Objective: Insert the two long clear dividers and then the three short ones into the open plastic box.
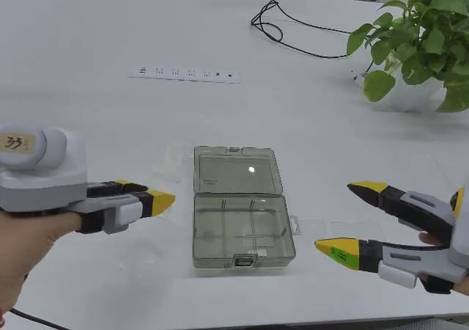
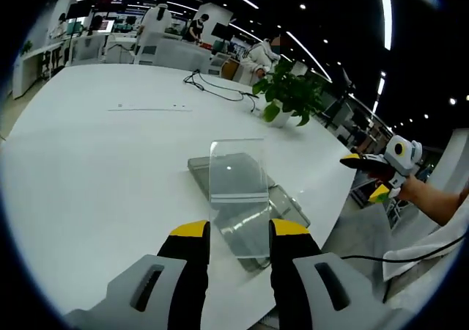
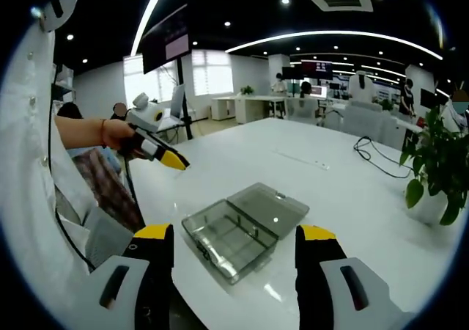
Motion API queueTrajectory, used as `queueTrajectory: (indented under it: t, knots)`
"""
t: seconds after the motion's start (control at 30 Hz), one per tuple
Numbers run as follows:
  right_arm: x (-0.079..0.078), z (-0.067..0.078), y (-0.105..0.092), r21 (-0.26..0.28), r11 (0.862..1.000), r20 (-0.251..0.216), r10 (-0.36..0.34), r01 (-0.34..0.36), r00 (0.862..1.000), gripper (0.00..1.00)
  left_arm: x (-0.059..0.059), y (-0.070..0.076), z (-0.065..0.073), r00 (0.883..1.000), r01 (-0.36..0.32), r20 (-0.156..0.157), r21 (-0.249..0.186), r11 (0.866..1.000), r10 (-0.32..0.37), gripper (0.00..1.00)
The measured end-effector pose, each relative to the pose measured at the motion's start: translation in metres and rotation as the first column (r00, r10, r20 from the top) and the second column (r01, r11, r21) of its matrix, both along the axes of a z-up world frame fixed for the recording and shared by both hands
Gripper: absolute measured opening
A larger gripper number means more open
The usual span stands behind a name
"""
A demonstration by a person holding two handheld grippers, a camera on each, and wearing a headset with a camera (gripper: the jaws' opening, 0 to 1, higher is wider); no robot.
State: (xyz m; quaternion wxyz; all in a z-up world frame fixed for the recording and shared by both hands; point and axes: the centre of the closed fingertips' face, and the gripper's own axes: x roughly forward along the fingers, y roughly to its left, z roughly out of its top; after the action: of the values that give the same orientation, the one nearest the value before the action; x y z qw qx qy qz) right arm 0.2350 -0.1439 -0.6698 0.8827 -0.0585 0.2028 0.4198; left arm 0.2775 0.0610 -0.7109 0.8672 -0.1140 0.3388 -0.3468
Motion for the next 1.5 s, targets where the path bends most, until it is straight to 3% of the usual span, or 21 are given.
queueTrajectory:
  t: [0.33,0.47,0.83,1.03,1.2,1.27,1.5]
  knots:
    - [0.007,0.026,0.021,0.089,0.995,-0.022,-0.036,0.037,0.999,0.53,-0.009,-0.037,0.019,0.998,0.042,0.044,-0.074,0.996,-0.039,0.3]
    - [0.006,0.028,0.033,0.102,0.994,-0.066,-0.034,0.04,0.997,0.47,-0.013,-0.049,0.024,0.997,0.062,0.06,-0.089,0.994,-0.056,0.3]
    - [0.011,0.037,0.06,0.167,0.983,-0.098,-0.063,0.079,0.993,0.39,-0.022,-0.079,0.037,0.99,0.113,0.095,-0.127,0.986,-0.101,0.3]
    - [0.013,0.034,0.069,0.207,0.972,-0.137,-0.082,0.109,0.987,0.31,-0.025,-0.089,0.04,0.987,0.133,0.105,-0.129,0.983,-0.12,0.3]
    - [0.016,0.029,0.074,0.22,0.961,-0.187,-0.13,0.17,0.974,0.24,-0.026,-0.094,0.041,0.981,0.156,0.13,-0.1,0.983,-0.143,0.3]
    - [0.017,0.026,0.076,0.248,0.948,-0.23,-0.141,0.198,0.963,0.22,-0.027,-0.096,0.041,0.979,0.165,0.138,-0.087,0.982,-0.152,0.3]
    - [0.02,0.022,0.085,0.261,0.938,-0.271,-0.158,0.23,0.95,0.16,-0.028,-0.1,0.043,0.968,0.193,0.169,-0.048,0.98,-0.183,0.3]
